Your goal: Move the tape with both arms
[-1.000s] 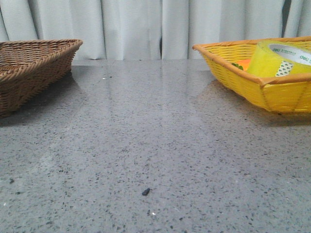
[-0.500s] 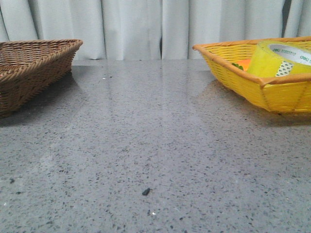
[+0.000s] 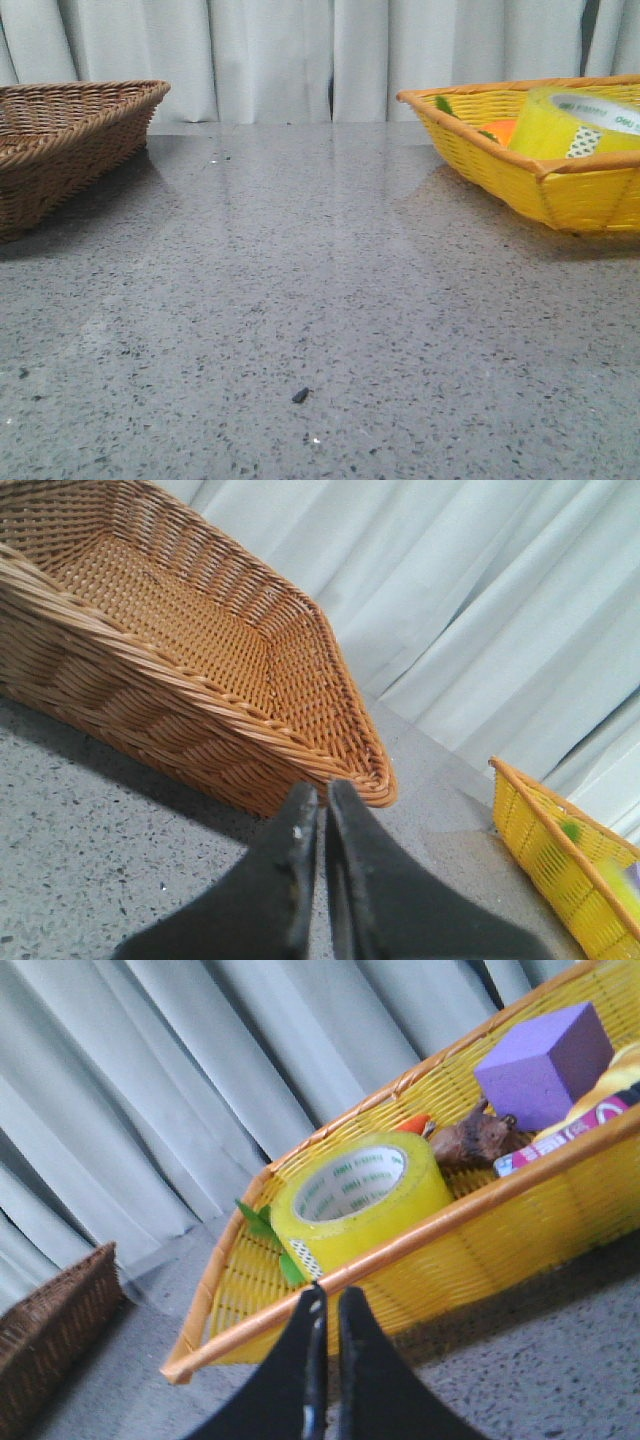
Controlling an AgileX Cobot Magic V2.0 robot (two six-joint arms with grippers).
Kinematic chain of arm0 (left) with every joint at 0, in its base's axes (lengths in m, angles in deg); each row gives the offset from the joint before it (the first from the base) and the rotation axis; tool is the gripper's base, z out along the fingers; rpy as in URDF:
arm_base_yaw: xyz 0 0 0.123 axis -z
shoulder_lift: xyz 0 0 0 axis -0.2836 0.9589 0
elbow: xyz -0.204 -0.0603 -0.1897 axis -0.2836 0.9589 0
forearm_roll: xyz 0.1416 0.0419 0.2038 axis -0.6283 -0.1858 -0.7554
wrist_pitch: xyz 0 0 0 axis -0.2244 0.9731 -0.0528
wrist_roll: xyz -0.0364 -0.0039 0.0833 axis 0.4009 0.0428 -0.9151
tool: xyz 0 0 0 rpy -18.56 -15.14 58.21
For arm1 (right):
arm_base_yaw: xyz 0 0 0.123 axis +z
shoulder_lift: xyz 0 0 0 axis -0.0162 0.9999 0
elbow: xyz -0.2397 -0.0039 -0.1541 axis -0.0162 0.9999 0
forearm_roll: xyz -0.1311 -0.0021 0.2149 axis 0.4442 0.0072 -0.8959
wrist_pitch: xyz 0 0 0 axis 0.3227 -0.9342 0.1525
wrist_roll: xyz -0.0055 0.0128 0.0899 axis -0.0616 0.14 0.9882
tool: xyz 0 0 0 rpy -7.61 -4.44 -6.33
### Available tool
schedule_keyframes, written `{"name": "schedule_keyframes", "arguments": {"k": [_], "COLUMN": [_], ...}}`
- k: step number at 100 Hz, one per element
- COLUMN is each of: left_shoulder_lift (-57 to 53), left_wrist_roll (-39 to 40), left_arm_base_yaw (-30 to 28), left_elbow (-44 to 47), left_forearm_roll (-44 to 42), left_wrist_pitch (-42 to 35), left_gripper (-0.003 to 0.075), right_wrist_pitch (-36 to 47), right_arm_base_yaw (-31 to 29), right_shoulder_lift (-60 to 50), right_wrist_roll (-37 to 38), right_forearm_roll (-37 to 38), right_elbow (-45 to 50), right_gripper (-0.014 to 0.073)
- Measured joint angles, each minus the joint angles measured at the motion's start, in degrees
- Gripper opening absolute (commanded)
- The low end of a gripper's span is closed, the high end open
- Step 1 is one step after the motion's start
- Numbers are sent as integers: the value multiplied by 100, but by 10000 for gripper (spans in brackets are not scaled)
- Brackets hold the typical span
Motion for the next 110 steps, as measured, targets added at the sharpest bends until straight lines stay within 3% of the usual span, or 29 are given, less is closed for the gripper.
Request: {"name": "schedule_keyframes", "arguments": {"k": [16, 33, 40, 56, 66, 87, 93, 110], "left_shoulder_lift": [0, 262, 585, 1542, 2141, 2955, 3006, 3020], "left_wrist_roll": [0, 0, 0, -10, -10, -19, -19, -19], "left_arm_base_yaw": [0, 0, 0, 0, 0, 0, 12, 254], "left_elbow": [-77, -777, -1212, -2202, -2692, -3303, -3330, -3343], "left_forearm_roll": [-45, -1084, -1616, -2486, -2728, -2829, -2829, -2832], "left_wrist_pitch": [5, 473, 849, 1624, 1889, 2092, 2106, 2133], "left_gripper": [-20, 0, 81, 354, 388, 387, 387, 387], "right_wrist_pitch": [-263, -598, -826, -1525, -2133, -3397, -3706, -4632], "right_arm_base_yaw": [0, 0, 0, 0, 0, 0, 18, 244], "right_shoulder_lift": [0, 0, 0, 476, 1073, 2555, 2959, 4293], "right_wrist_roll": [0, 0, 0, 0, -14, -423, -460, -607], "right_forearm_roll": [-238, -166, 65, 799, 1180, 1368, 1391, 1445], "right_elbow": [-164, -772, -1064, -1867, -2525, -4091, -4524, -5964], "right_gripper": [-68, -66, -66, -54, 29, 361, 398, 398]}}
